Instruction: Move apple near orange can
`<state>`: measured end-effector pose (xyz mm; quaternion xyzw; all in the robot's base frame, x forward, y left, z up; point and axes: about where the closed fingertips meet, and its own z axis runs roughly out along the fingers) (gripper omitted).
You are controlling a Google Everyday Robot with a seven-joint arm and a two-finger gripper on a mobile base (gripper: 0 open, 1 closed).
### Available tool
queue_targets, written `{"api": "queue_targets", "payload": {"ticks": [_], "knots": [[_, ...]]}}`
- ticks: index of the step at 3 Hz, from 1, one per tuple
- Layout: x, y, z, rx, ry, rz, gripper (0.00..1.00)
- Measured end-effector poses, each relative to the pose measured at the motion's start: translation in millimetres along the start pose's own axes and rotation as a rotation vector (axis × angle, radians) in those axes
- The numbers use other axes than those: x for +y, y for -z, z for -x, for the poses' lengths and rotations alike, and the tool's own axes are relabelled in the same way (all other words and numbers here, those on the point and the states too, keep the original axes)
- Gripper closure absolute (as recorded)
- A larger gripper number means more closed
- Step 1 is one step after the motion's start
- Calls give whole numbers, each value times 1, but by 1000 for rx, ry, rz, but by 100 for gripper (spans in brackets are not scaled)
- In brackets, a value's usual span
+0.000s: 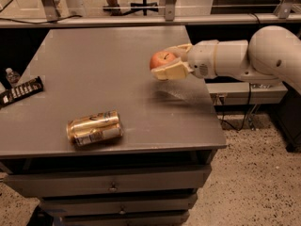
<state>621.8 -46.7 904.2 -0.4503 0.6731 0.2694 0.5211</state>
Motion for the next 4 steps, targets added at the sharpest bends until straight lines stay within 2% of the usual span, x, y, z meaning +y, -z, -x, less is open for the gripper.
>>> {"api": "queue_targets", "payload": {"ticks": [1, 2, 3, 4], "knots": [[25, 17, -2, -36, 1, 41, 100], [55, 14, 6, -66, 17, 104, 100], [85, 7, 14, -73, 38, 165, 100], [108, 5, 8, -45, 36, 206, 100]]}}
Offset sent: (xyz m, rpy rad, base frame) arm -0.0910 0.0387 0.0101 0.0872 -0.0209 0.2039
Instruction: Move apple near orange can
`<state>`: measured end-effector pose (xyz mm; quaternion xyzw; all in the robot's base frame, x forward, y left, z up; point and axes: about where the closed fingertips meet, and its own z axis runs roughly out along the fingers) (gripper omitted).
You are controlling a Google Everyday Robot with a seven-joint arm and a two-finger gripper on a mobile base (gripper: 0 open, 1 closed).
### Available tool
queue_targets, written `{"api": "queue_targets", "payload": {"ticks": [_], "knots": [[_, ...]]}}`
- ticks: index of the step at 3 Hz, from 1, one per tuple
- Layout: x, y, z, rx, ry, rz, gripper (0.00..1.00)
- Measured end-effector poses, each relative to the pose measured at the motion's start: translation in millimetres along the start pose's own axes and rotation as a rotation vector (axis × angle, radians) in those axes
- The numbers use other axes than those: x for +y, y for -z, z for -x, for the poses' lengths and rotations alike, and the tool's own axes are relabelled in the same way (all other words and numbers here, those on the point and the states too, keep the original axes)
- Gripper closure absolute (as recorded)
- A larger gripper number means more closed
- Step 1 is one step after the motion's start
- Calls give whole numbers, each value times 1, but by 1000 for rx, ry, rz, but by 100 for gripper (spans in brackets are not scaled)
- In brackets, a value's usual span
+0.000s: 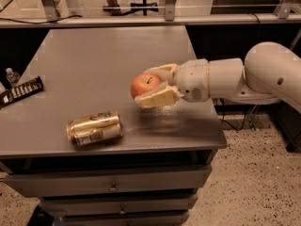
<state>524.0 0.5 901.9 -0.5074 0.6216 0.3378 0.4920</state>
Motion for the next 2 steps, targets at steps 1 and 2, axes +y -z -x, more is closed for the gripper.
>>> {"api": "queue_targets", "payload": {"ticks": [1, 2], "knots": [[16, -2, -12, 30, -21, 26, 100], [29, -3, -20, 49, -37, 49, 100]]}}
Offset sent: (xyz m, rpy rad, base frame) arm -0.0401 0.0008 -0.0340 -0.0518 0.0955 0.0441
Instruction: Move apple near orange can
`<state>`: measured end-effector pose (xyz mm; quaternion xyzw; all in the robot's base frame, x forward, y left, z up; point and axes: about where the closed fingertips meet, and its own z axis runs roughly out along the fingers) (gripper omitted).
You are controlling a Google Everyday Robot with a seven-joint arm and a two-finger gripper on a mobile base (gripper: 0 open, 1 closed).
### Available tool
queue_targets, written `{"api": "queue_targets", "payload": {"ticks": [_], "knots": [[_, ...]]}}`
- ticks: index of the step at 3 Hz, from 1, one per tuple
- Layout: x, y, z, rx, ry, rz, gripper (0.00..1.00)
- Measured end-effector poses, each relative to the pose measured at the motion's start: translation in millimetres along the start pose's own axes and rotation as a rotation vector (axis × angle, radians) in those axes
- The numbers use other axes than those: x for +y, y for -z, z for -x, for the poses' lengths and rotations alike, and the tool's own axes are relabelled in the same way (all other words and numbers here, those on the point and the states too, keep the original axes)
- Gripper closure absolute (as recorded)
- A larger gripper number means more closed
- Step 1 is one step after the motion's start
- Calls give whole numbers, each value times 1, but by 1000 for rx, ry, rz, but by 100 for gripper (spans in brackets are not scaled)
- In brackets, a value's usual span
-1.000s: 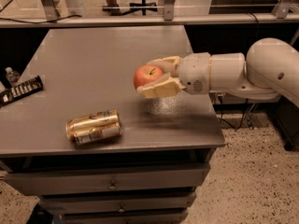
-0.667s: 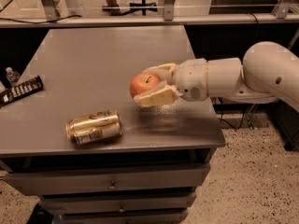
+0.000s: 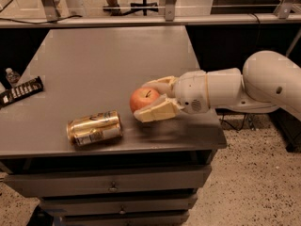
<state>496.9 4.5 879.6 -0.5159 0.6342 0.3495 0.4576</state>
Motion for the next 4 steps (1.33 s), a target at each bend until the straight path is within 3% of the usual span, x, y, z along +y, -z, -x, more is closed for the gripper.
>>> {"api": "queue_targets", "payload": {"ticks": [1, 2, 4], "knots": [[8, -1, -7, 13, -16, 17, 100], [12, -3, -11, 25, -42, 38, 82], [16, -7, -9, 66, -58, 67, 35]]}}
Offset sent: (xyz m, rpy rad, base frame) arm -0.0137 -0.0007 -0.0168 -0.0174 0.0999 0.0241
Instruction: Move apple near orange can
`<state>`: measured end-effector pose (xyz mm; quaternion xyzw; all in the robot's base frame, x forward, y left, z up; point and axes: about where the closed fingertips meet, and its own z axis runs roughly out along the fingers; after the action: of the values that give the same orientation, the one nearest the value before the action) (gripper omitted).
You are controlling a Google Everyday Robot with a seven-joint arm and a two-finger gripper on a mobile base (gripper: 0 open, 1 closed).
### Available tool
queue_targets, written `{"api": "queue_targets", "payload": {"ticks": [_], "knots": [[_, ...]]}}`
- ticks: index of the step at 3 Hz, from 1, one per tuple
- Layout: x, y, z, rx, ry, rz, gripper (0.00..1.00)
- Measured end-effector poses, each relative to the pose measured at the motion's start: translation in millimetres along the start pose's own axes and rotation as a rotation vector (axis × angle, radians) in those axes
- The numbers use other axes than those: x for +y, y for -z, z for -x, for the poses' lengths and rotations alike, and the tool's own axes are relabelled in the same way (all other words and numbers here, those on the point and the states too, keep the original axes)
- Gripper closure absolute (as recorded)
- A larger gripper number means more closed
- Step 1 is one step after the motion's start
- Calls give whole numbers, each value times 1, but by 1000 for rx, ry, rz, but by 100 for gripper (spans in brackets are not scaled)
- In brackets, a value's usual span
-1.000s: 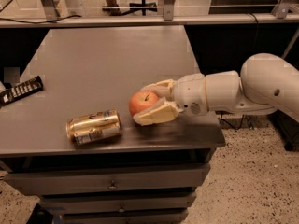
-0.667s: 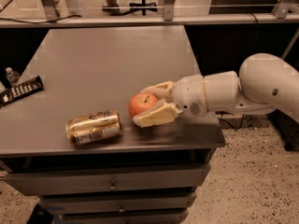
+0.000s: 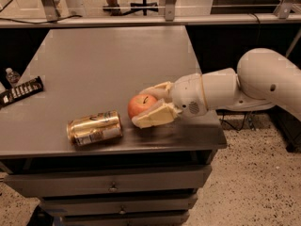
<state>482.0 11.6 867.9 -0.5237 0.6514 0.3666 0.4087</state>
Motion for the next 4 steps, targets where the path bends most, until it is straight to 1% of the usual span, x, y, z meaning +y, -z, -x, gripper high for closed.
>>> {"api": "queue_targets", "payload": {"ticks": [1, 2, 3, 4], "knots": [[2, 0, -1, 19, 3, 6, 12], [4, 1, -3, 34, 8, 4, 0], [4, 2, -3, 36, 8, 3, 0], [-2, 20, -8, 44, 1, -50, 0]]}}
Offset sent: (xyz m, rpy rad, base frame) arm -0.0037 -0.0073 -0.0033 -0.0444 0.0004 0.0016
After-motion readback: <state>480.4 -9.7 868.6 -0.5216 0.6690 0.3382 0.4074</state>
